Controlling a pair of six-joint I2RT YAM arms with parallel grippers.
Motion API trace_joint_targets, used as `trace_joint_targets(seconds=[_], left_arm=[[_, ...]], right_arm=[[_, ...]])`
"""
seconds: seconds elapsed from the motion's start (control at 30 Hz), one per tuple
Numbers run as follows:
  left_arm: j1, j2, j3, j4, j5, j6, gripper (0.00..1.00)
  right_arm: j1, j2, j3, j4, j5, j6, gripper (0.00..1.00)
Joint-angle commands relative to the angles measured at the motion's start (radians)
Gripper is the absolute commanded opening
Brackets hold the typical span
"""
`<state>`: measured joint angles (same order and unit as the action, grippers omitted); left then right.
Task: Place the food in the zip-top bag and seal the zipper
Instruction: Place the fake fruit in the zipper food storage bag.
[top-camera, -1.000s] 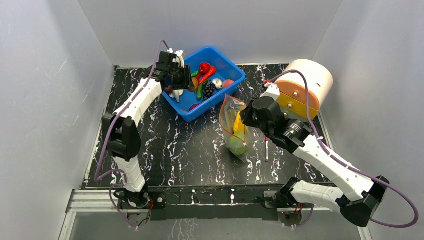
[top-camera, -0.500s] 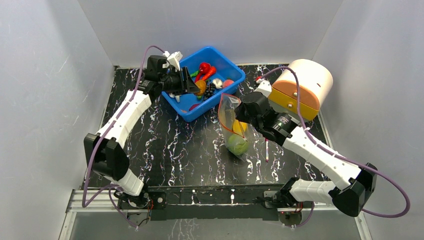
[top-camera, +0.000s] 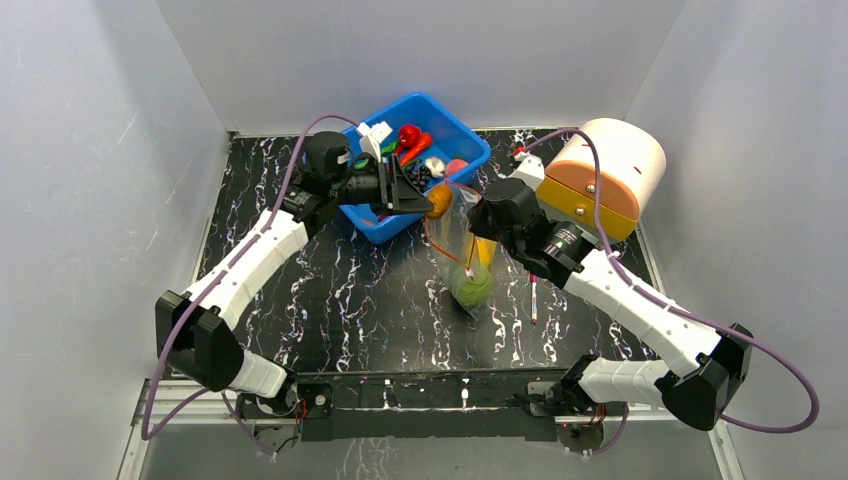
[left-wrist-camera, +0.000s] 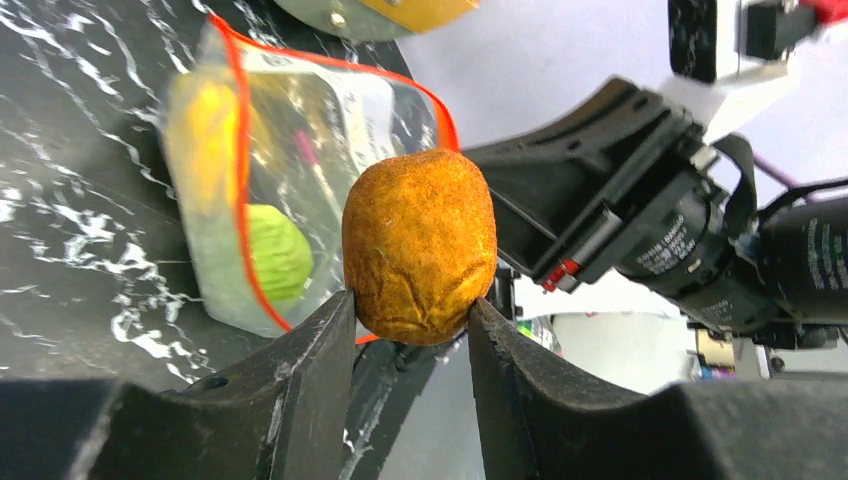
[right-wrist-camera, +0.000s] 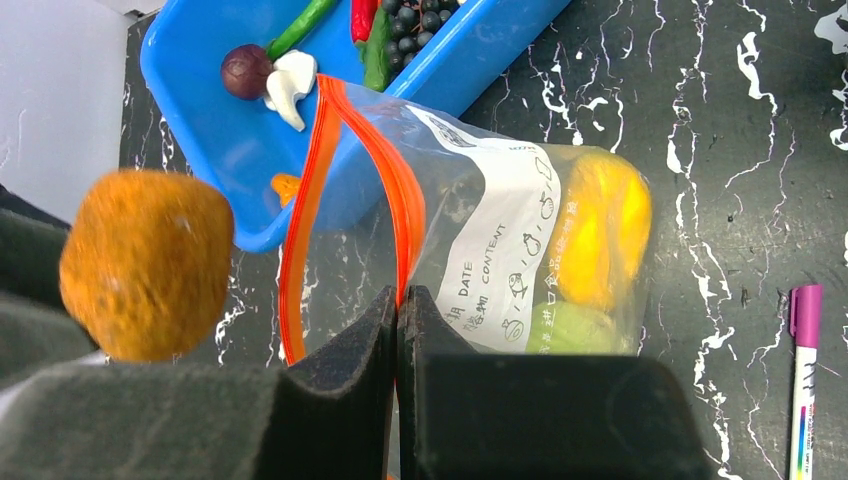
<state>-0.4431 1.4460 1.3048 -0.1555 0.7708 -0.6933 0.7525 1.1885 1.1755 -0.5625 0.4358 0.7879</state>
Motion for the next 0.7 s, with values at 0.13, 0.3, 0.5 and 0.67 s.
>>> trace_joint_targets(seconds=[0.13,0.3,0.5,0.67], left_arm=[[-0.08,-0.06,-0.04,0.002,-0.071,-0.019,0.26],[-0.082,-0.037,-0.053,-0.016,-0.126,0.011,0.26],[-0.087,0.008,-0.043,-0.038,-0.144,0.008,0.26],[-0.087,0.033,-0.014,-0.05,-0.13,-0.003,0.31]], right_arm=[[-0.001,-0.036,0.045,0.085,-0.005,0.011,0.0],[0.0,-0.051,0.037,0.1,-0.036,0.009,0.0],[0.0,-0.047,0.045,0.108,-0.052,0.009,0.0],[0.0,-0.051,0.025,0.13,-0.071,0.011,0.0]])
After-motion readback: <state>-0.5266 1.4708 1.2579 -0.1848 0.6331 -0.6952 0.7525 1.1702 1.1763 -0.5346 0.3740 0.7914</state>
